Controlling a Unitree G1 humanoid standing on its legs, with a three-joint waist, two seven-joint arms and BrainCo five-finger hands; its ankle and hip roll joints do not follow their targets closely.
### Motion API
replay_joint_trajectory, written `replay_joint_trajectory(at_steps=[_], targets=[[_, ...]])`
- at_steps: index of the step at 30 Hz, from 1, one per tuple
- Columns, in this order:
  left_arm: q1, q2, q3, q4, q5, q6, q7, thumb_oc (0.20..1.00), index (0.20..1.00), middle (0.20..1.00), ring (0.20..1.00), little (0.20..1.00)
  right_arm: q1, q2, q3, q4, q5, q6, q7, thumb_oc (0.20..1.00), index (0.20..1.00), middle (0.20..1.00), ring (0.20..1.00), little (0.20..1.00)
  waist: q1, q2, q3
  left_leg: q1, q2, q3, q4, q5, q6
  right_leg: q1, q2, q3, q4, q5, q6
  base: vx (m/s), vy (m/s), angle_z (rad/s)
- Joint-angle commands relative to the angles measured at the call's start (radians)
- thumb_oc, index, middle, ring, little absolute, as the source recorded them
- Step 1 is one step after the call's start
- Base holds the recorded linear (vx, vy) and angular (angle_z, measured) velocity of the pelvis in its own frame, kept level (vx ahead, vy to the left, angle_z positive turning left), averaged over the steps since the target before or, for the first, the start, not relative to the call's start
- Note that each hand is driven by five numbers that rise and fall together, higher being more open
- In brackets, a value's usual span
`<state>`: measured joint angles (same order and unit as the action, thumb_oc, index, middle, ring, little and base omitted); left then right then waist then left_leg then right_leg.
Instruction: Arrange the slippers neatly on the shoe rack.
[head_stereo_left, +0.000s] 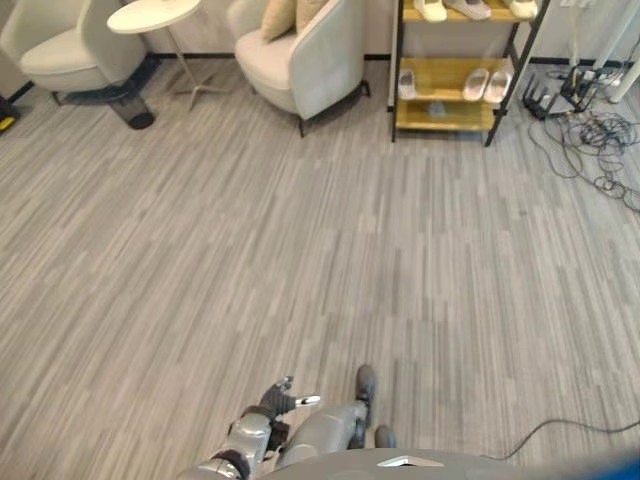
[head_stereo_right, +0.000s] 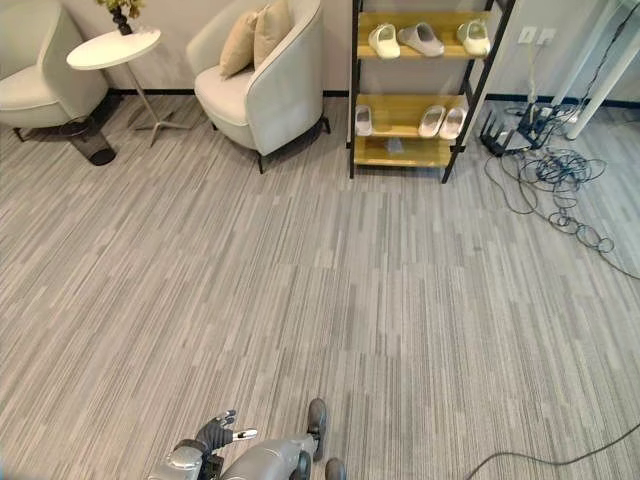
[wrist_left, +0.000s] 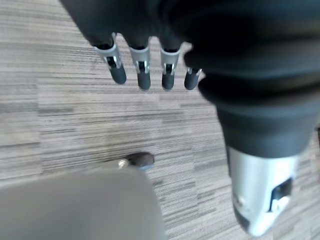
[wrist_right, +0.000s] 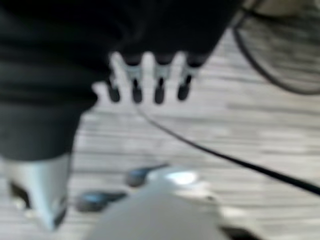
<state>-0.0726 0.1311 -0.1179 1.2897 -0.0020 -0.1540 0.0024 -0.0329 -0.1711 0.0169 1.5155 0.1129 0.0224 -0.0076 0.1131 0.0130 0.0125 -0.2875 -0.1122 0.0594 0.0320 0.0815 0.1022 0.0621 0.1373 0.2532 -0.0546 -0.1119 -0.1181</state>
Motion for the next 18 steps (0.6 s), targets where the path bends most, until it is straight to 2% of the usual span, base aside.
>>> replay_joint_trajectory(at_steps=[1,2,3,4,7,8,9,10,11,12,13,14,15,16,17,18], targets=[[0.057,-0.05,-0.002,0.079,-0.016,-0.001,0.008,1.0,1.0,1.0,1.0,1.0,0.05,0.11,-0.074,-0.068,0.032,-0.026,-0.011,1.0,1.0,1.0,1.0,1.0,0.051,-0.069,-0.051,0.054,-0.024,-0.046,0.029,-0.049,-0.057,0.007,-0.009,-0.016,0.38,0.104,0.192,0.44,0.131,0.0],[0.049,-0.047,0.009,0.077,-0.022,0.0,0.008,1.0,1.0,1.0,1.0,1.0,0.044,0.119,-0.067,-0.083,0.029,-0.033,-0.007,1.0,1.0,1.0,1.0,1.0,0.049,-0.067,-0.056,0.066,-0.016,-0.059,0.032,-0.062,-0.063,-0.039,-0.003,-0.057,0.486,0.139,0.231,0.33,0.107,-0.12],[0.049,-0.048,0.01,0.078,-0.022,0.0,0.008,1.0,1.0,1.0,1.0,1.0,0.044,0.119,-0.067,-0.083,0.029,-0.033,-0.008,1.0,1.0,1.0,1.0,1.0,0.051,-0.064,-0.06,0.06,-0.01,-0.058,0.031,-0.061,-0.064,-0.044,0.001,-0.055,0.483,0.145,0.23,0.24,0.09,0.01],[0.038,-0.051,0.021,0.076,-0.034,0.007,0.005,1.0,1.0,1.0,1.0,1.0,0.047,0.129,-0.067,-0.098,0.031,-0.041,-0.003,1.0,1.0,1.0,1.0,1.0,0.05,-0.06,-0.065,0.083,0.002,-0.062,0.027,-0.078,-0.068,-0.098,0.0,-0.111,0.587,0.18,0.256,0.13,0.058,0.22],[0.038,-0.052,0.021,0.076,-0.034,0.007,0.005,1.0,1.0,1.0,1.0,1.0,0.047,0.128,-0.067,-0.098,0.031,-0.041,-0.003,1.0,1.0,1.0,1.0,1.0,0.05,-0.06,-0.066,0.082,0.003,-0.062,0.027,-0.078,-0.068,-0.099,0.0,-0.111,0.586,0.181,0.256,0.21,0.107,0.32],[0.01,-0.054,0.001,0.054,-0.02,0.001,0.023,1.0,1.0,1.0,1.0,1.0,0.042,0.151,-0.047,-0.14,0.022,-0.061,0.001,1.0,1.0,1.0,1.0,1.0,0.034,-0.024,-0.051,0.188,0.058,-0.057,-0.003,-0.128,-0.063,-0.32,-0.117,-0.302,0.684,0.169,0.198,0.63,0.306,0.2],[0.002,-0.055,-0.003,0.04,-0.018,0.0,0.028,1.0,1.0,1.0,1.0,1.0,0.049,0.153,-0.049,-0.141,0.025,-0.063,0.005,1.0,1.0,1.0,1.0,1.0,0.029,-0.021,-0.044,0.214,0.066,-0.058,-0.002,-0.145,-0.063,-0.342,-0.15,-0.336,0.627,0.139,0.18,0.89,0.358,-0.09],[-0.012,-0.055,-0.008,0.015,-0.013,-0.008,0.043,1.0,1.0,1.0,1.0,1.0,0.062,0.15,-0.061,-0.137,0.032,-0.062,0.016,1.0,1.0,1.0,1.0,1.0,0.023,-0.016,-0.036,0.235,0.072,-0.072,0.01,-0.172,-0.068,-0.406,-0.158,-0.335,0.544,0.131,0.167,0.42,0.097,-0.5],[-0.012,-0.056,-0.008,0.015,-0.013,-0.008,0.043,1.0,1.0,1.0,1.0,1.0,0.062,0.15,-0.061,-0.137,0.032,-0.062,0.016,1.0,1.0,1.0,1.0,1.0,0.02,-0.016,-0.032,0.24,0.07,-0.074,0.012,-0.175,-0.067,-0.402,-0.16,-0.337,0.549,0.125,0.168,0.43,0.075,-0.53],[-0.019,-0.062,-0.015,-0.002,-0.008,-0.015,0.046,1.0,1.0,1.0,1.0,1.0,0.071,0.148,-0.064,-0.136,0.034,-0.063,0.014,1.0,1.0,1.0,1.0,1.0,0.009,-0.015,-0.025,0.266,0.068,-0.093,0.015,-0.193,-0.073,-0.404,-0.157,-0.315,0.482,0.118,0.162,0.38,0.029,-0.23],[-0.028,-0.07,-0.029,-0.012,-0.001,-0.017,0.051,1.0,1.0,1.0,1.0,1.0,0.083,0.146,-0.066,-0.127,0.028,-0.059,0.012,1.0,1.0,1.0,1.0,1.0,-0.002,-0.022,-0.03,0.292,0.06,-0.111,0.008,-0.209,-0.081,-0.436,-0.144,-0.259,0.397,0.141,0.163,0.73,0.004,0.22],[-0.038,-0.082,-0.056,-0.026,0.013,-0.024,0.059,1.0,1.0,1.0,1.0,1.0,0.101,0.134,-0.066,-0.1,0.015,-0.052,0.004,1.0,1.0,1.0,1.0,1.0,-0.02,-0.031,-0.025,0.348,0.059,-0.148,-0.006,-0.239,-0.098,-0.44,-0.131,-0.142,0.225,0.203,0.182,0.58,-0.013,0.78],[-0.037,-0.083,-0.056,-0.026,0.013,-0.024,0.059,1.0,1.0,1.0,1.0,1.0,0.102,0.134,-0.066,-0.1,0.015,-0.053,0.005,1.0,1.0,1.0,1.0,1.0,-0.019,-0.026,-0.02,0.357,0.064,-0.149,-0.007,-0.242,-0.097,-0.427,-0.127,-0.144,0.217,0.205,0.182,0.71,-0.091,1.34],[-0.044,-0.093,-0.078,-0.025,0.022,-0.025,0.065,1.0,1.0,1.0,1.0,1.0,0.116,0.125,-0.061,-0.064,0.003,-0.039,0.001,1.0,1.0,1.0,1.0,1.0,-0.032,-0.031,-0.018,0.4,0.08,-0.183,-0.019,-0.263,-0.11,-0.452,-0.13,-0.08,0.141,0.259,0.206,0.51,-0.133,1.2],[-0.048,-0.095,-0.082,-0.017,0.02,-0.033,0.074,1.0,1.0,1.0,1.0,1.0,0.128,0.113,-0.056,-0.044,0.0,-0.037,-0.004,1.0,1.0,1.0,1.0,1.0,-0.038,-0.034,-0.013,0.416,0.087,-0.201,-0.009,-0.275,-0.118,-0.458,-0.13,-0.069,0.127,0.287,0.213,0.67,-0.218,0.99],[-0.045,-0.092,-0.083,-0.011,0.021,-0.037,0.079,1.0,1.0,1.0,1.0,1.0,0.139,0.105,-0.061,-0.033,-0.001,-0.037,-0.009,1.0,1.0,1.0,1.0,1.0,-0.042,-0.038,-0.014,0.439,0.1,-0.207,-0.009,-0.283,-0.123,-0.463,-0.131,-0.09,0.135,0.307,0.215,0.46,-0.234,0.53]])
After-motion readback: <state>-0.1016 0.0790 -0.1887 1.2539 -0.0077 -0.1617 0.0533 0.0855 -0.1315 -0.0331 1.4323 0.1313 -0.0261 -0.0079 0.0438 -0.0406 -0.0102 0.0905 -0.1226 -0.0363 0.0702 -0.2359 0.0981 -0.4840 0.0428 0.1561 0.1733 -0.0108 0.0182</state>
